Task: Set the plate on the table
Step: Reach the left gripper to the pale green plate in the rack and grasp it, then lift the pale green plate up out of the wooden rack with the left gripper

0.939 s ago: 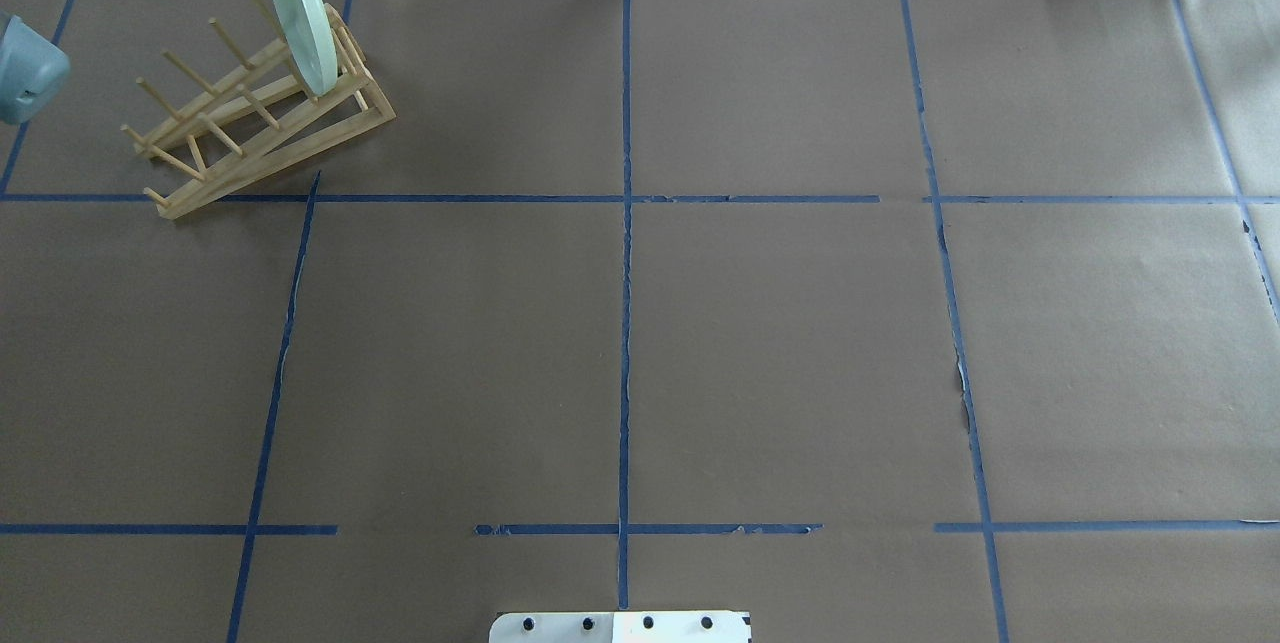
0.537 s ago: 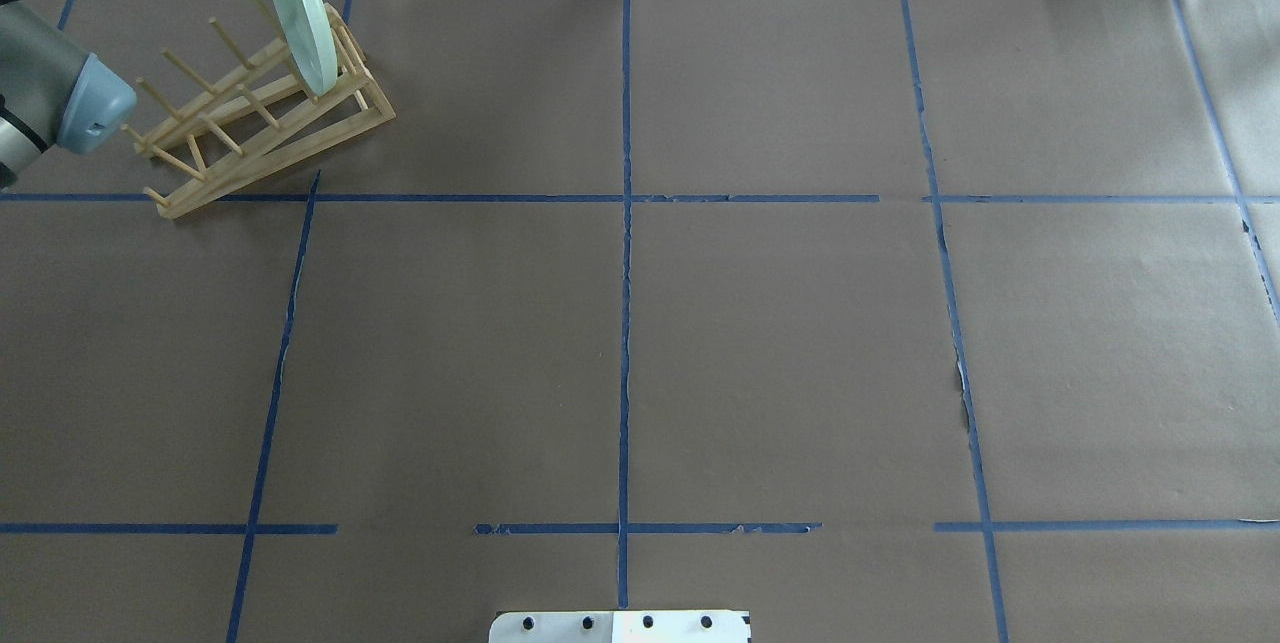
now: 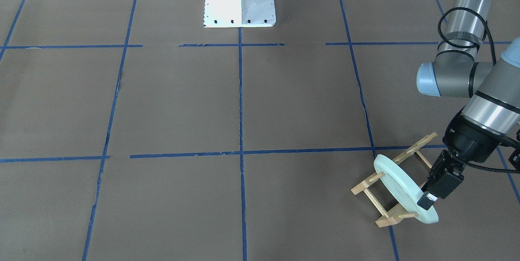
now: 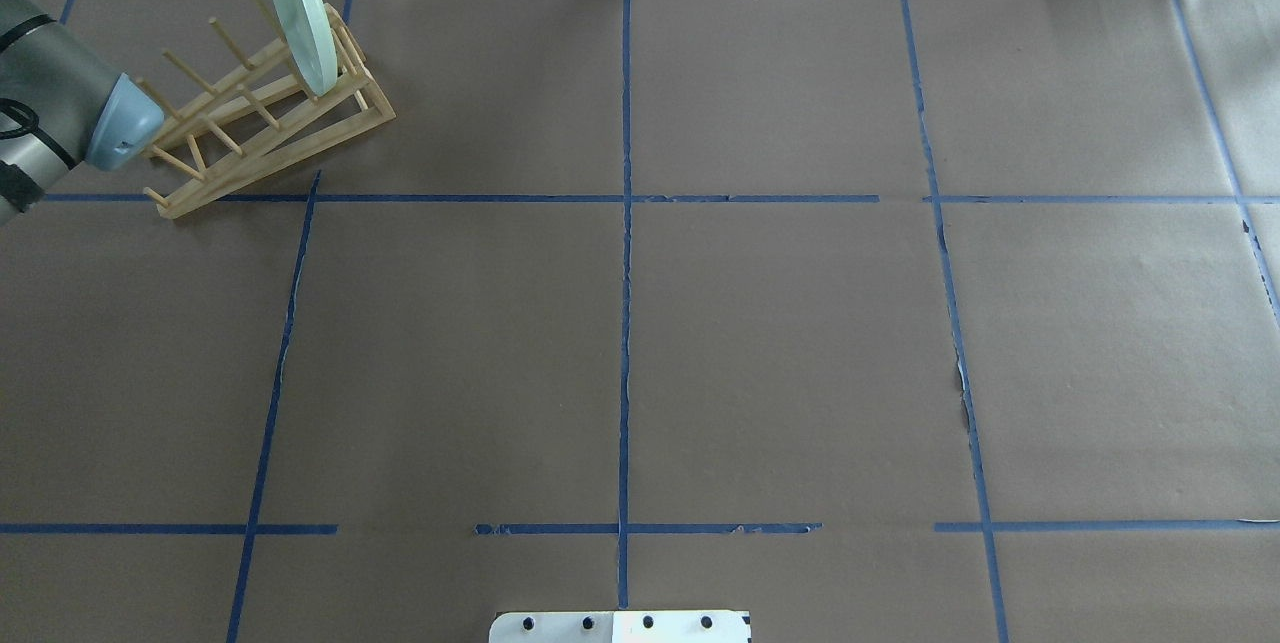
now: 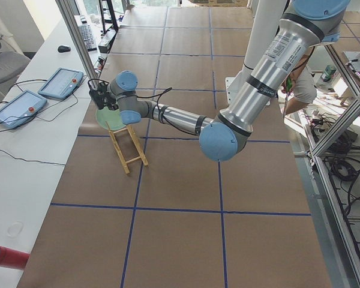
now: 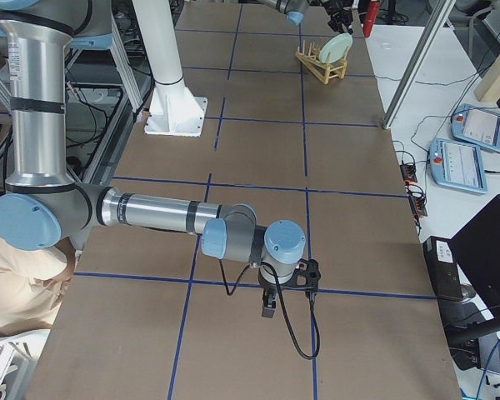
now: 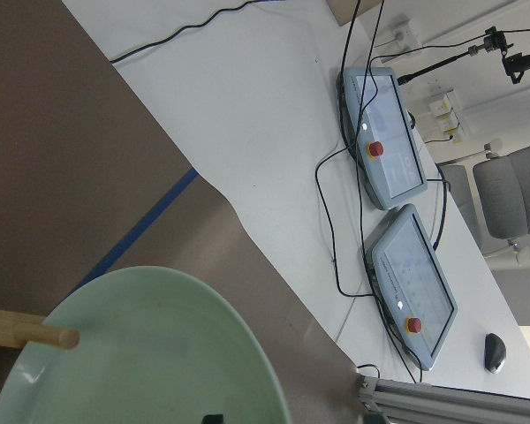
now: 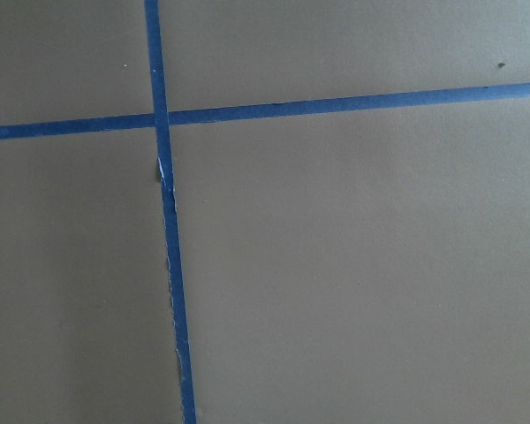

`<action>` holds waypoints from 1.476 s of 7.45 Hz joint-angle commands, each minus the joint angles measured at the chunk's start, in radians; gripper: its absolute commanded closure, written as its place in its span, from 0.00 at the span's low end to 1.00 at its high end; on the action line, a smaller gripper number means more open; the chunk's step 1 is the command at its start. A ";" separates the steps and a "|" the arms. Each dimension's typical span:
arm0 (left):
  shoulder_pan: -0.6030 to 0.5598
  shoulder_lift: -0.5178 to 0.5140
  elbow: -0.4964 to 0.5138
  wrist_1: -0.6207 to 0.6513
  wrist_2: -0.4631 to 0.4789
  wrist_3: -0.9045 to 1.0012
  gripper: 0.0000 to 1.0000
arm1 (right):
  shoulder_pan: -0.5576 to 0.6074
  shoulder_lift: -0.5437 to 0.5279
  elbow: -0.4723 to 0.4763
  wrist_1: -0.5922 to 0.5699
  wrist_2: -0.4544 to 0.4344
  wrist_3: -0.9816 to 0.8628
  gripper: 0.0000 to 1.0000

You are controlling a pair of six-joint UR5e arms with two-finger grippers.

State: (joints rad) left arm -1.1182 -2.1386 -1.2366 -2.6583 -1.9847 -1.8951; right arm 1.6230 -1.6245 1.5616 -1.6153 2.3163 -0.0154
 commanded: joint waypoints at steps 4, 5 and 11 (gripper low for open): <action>-0.014 0.002 -0.055 0.006 -0.002 0.002 1.00 | 0.000 0.000 0.000 0.000 0.000 0.000 0.00; -0.035 0.000 -0.102 0.012 -0.009 -0.002 1.00 | 0.000 0.000 -0.002 0.000 0.000 0.000 0.00; -0.112 -0.111 -0.389 0.638 -0.144 -0.056 1.00 | 0.000 0.000 0.000 0.000 0.000 0.000 0.00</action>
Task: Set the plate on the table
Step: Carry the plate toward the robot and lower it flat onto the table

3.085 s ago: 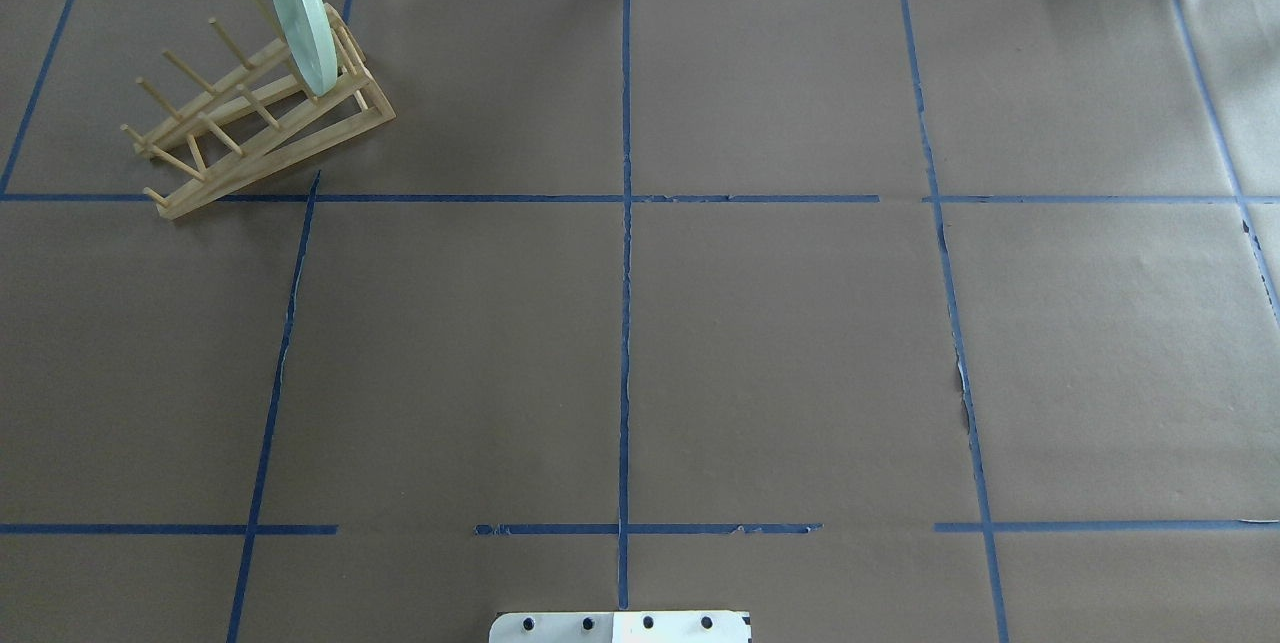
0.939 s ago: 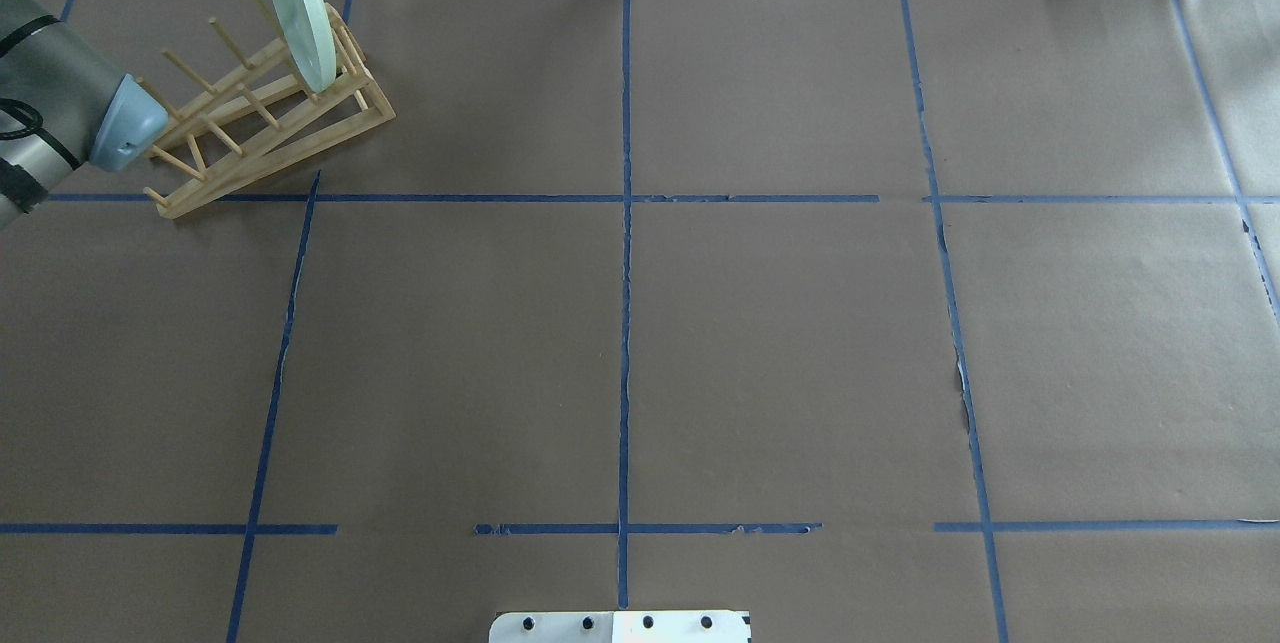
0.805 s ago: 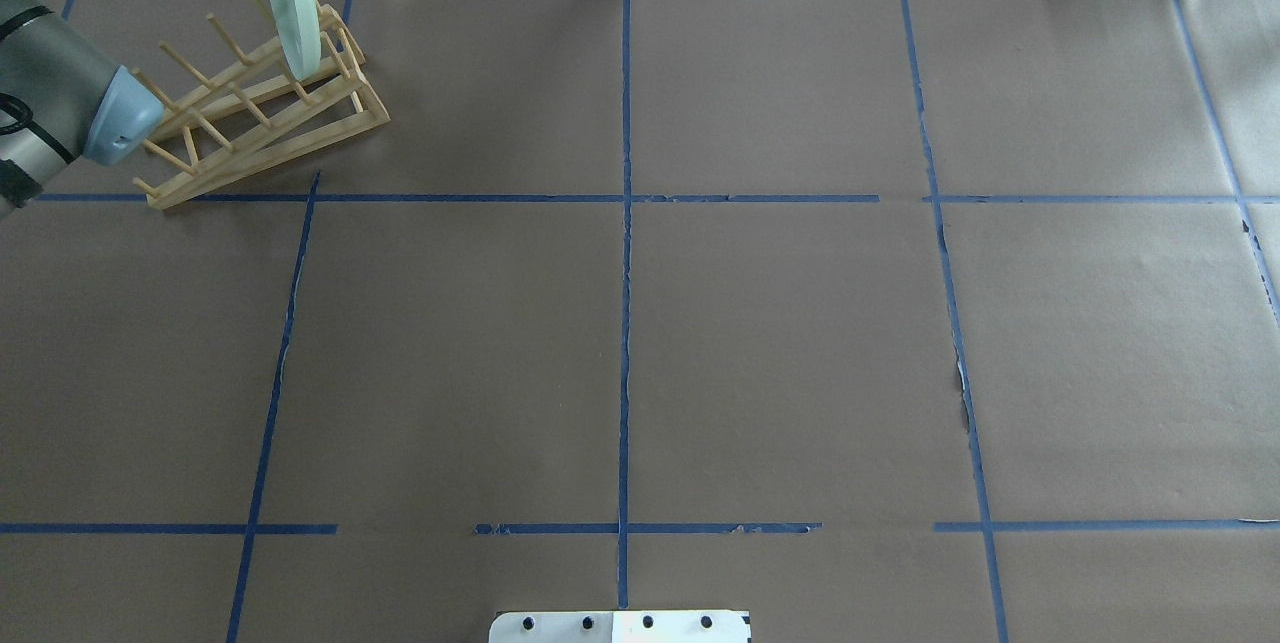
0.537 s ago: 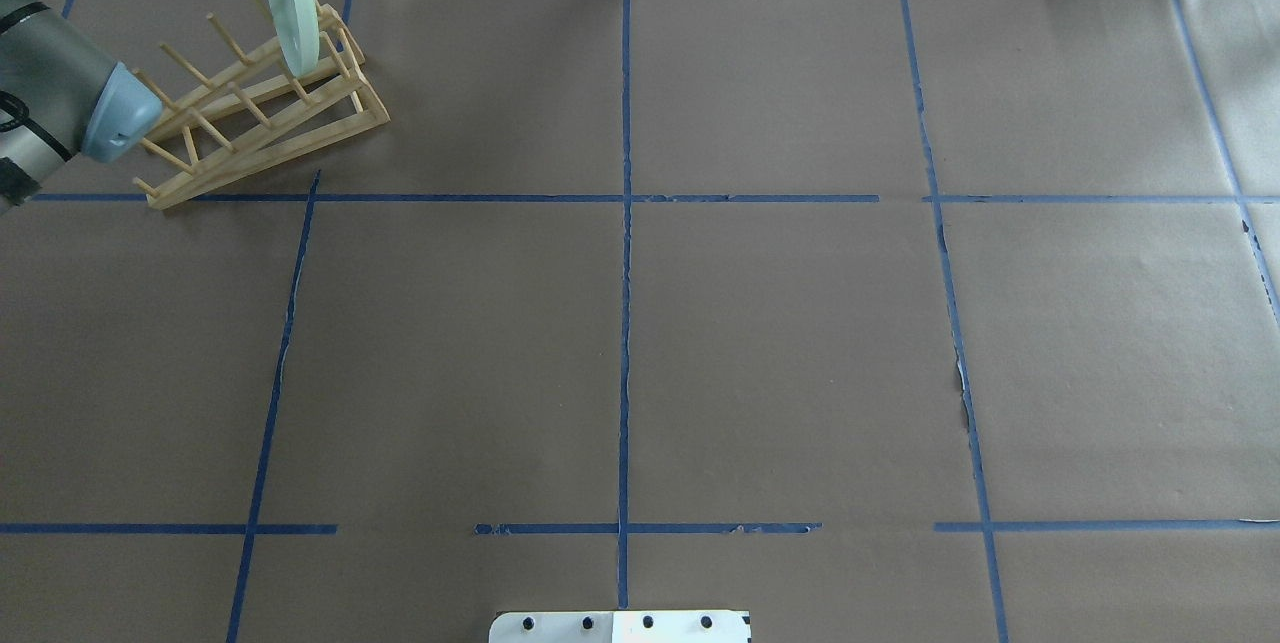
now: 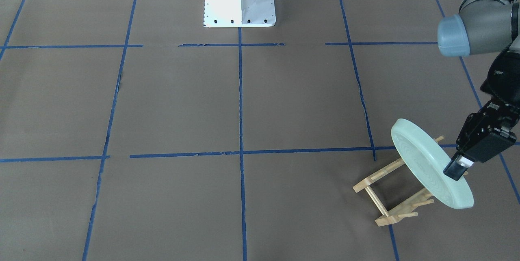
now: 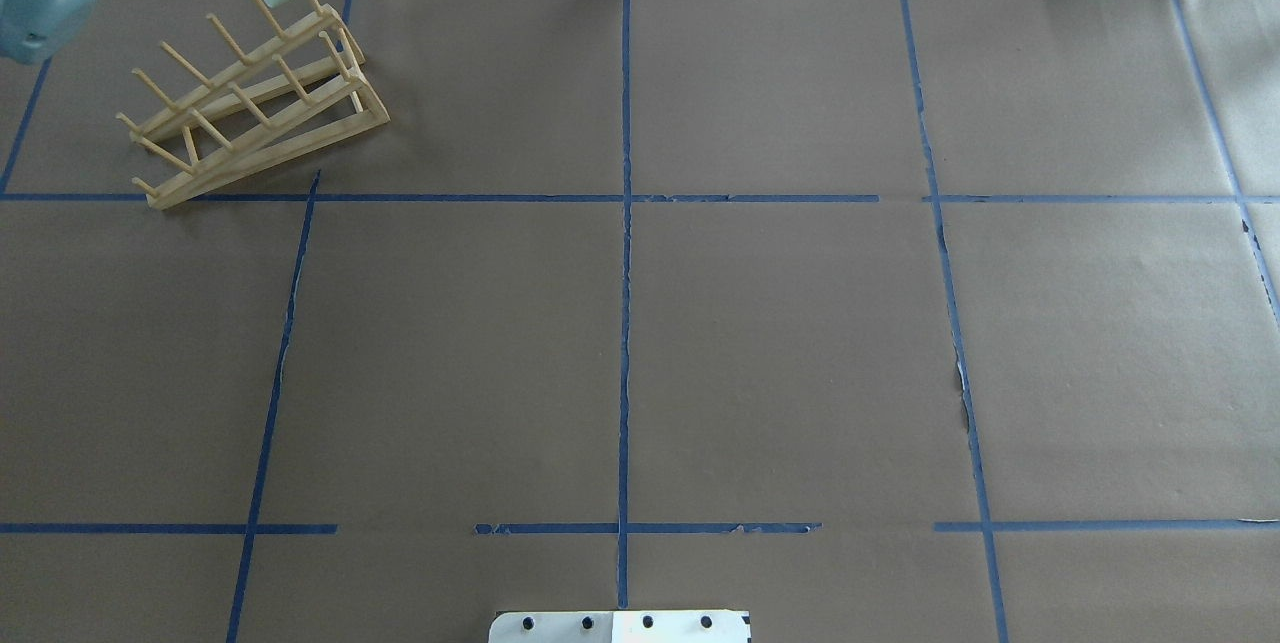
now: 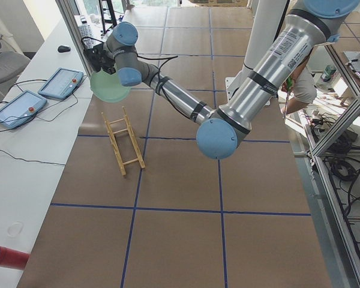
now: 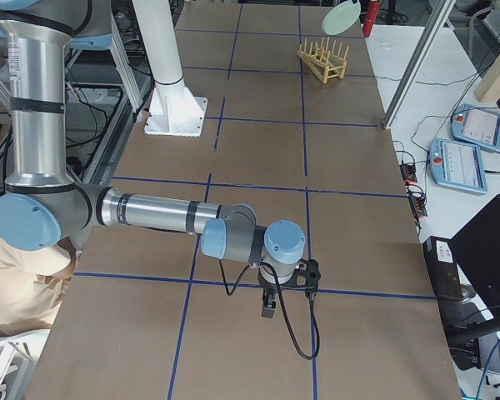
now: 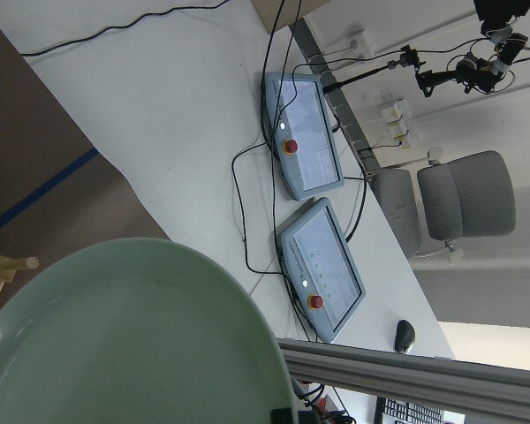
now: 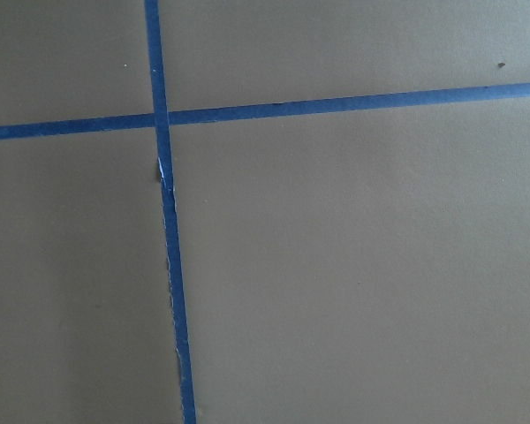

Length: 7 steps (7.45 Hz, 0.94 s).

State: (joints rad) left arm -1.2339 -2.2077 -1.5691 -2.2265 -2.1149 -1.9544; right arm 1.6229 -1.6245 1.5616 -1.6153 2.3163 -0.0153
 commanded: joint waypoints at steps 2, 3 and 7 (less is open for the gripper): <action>0.196 -0.088 -0.101 0.498 0.077 0.005 1.00 | 0.000 0.000 0.000 0.000 0.000 0.000 0.00; 0.312 -0.111 -0.089 0.618 0.157 0.006 1.00 | 0.000 0.000 0.000 0.000 0.000 0.000 0.00; 0.586 -0.237 0.092 1.055 0.288 0.087 1.00 | 0.000 0.000 0.000 0.000 0.000 0.000 0.00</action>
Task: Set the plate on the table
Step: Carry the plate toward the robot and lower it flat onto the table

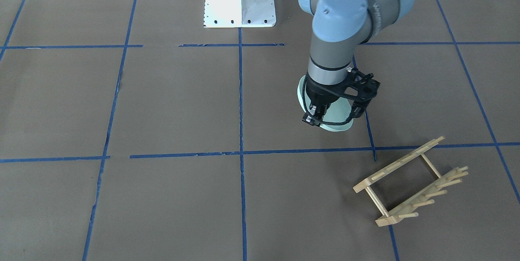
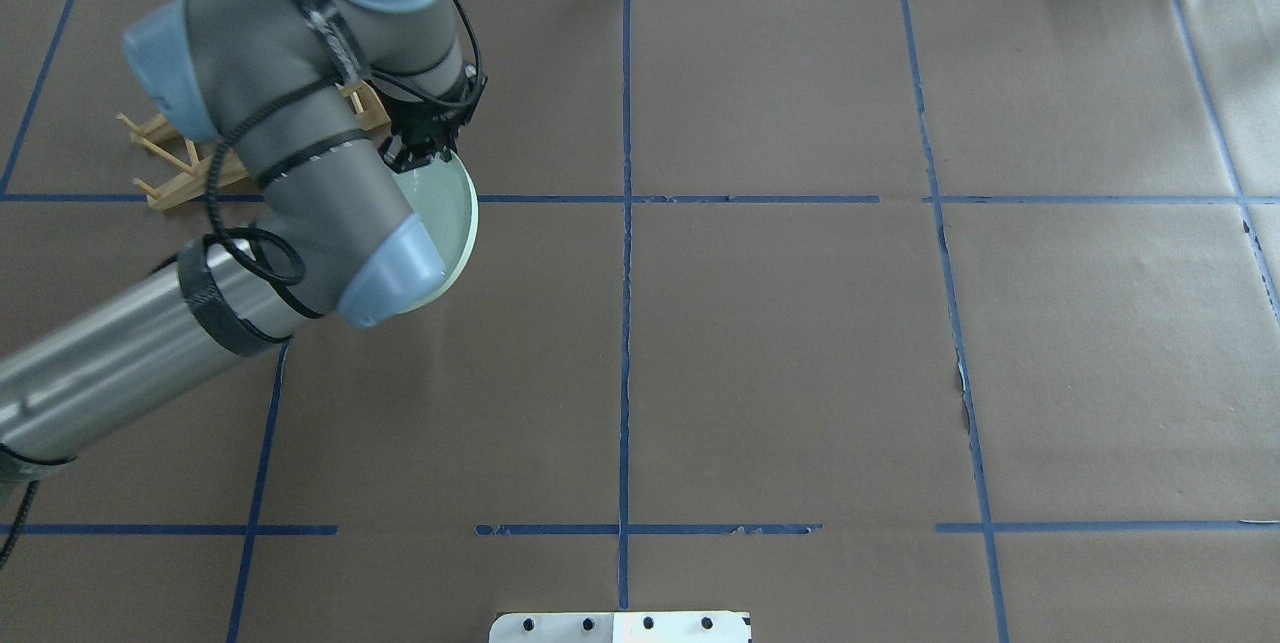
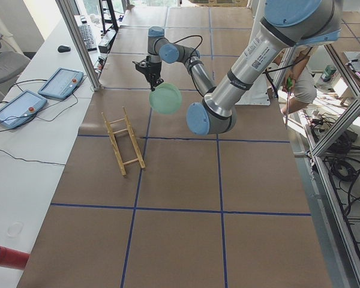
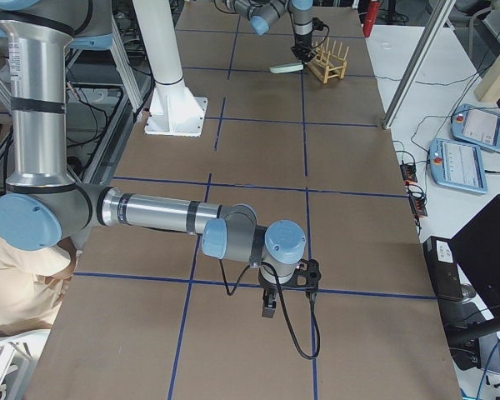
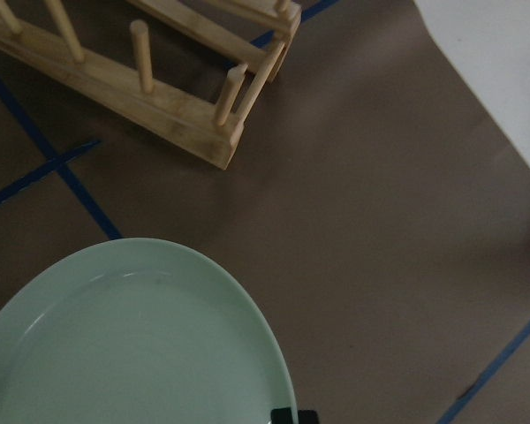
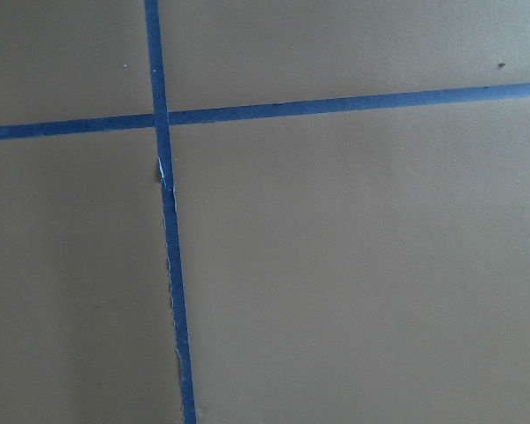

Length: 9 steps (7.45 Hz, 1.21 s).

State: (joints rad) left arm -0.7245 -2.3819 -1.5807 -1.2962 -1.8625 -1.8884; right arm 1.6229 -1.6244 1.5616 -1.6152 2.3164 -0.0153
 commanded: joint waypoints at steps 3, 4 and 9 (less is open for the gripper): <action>0.163 -0.106 0.226 0.164 0.063 0.026 1.00 | 0.000 0.000 0.000 0.000 0.000 0.000 0.00; 0.177 -0.102 0.226 0.164 0.068 0.023 1.00 | 0.000 0.000 0.000 0.000 0.000 0.000 0.00; 0.111 -0.051 0.004 0.173 0.095 0.159 0.00 | 0.000 0.000 0.000 0.000 0.000 0.000 0.00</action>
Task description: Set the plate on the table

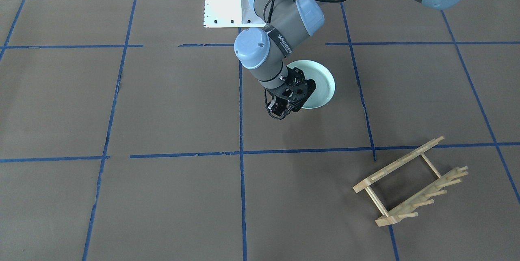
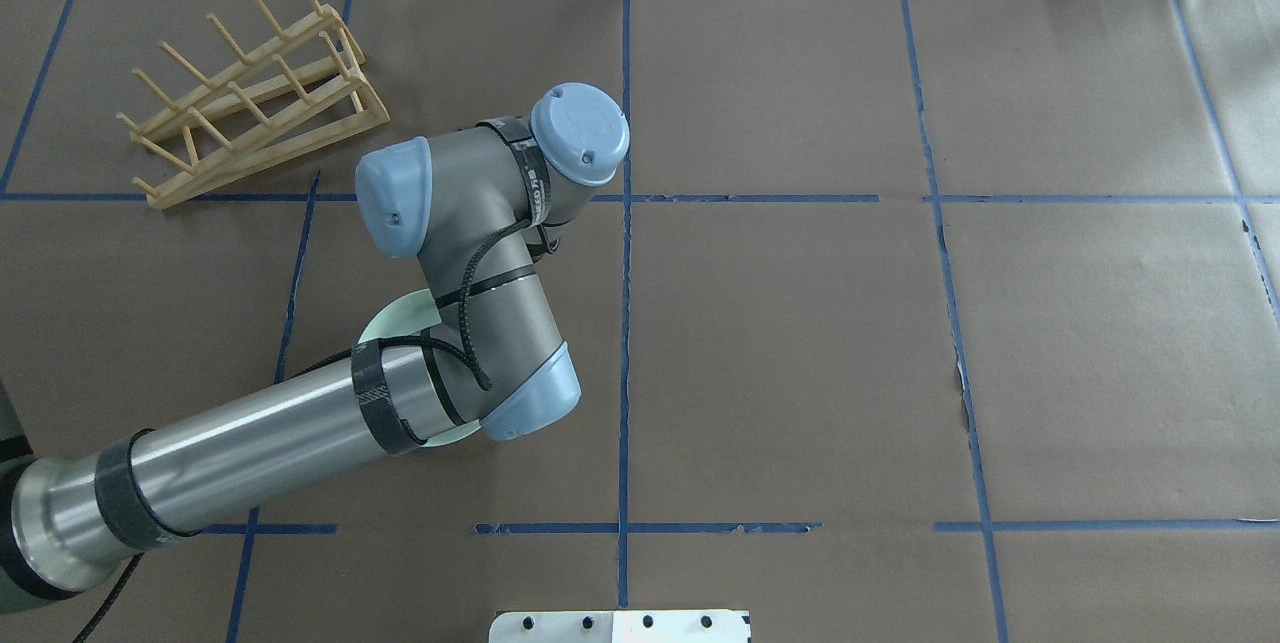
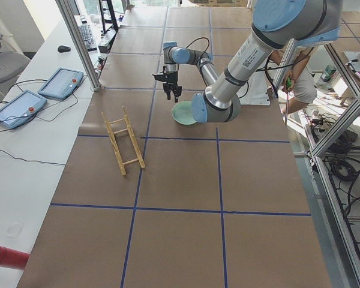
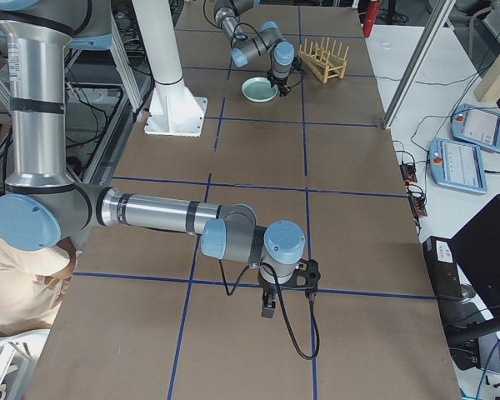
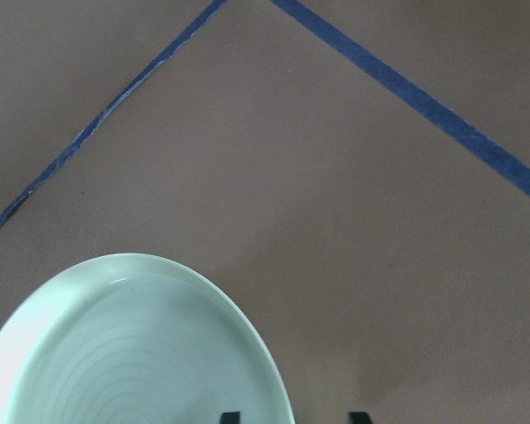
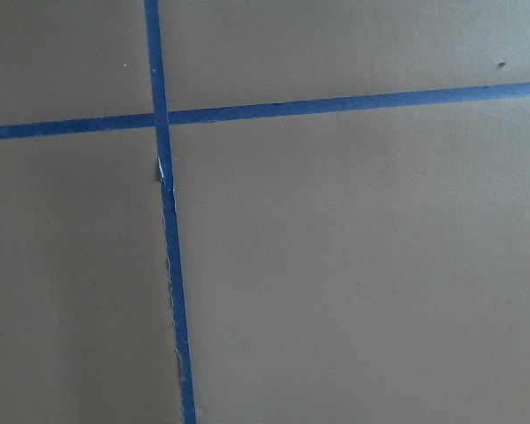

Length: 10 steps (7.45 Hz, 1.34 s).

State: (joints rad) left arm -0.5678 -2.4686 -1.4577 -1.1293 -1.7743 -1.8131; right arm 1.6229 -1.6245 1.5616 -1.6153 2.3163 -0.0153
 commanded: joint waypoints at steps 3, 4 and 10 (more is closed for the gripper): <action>-0.362 0.158 -0.386 -0.003 -0.154 0.563 0.00 | 0.000 0.000 -0.001 0.000 0.000 0.000 0.00; -0.503 0.190 -0.389 -0.006 -0.253 0.772 0.00 | 0.000 0.000 0.000 0.000 0.000 0.000 0.00; -1.155 0.684 -0.244 -0.039 -0.503 1.952 0.00 | 0.000 0.000 0.000 0.000 0.000 0.000 0.00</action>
State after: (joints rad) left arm -1.6431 -1.8743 -1.7534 -1.1527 -2.2435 0.0150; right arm 1.6230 -1.6245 1.5614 -1.6153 2.3163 -0.0153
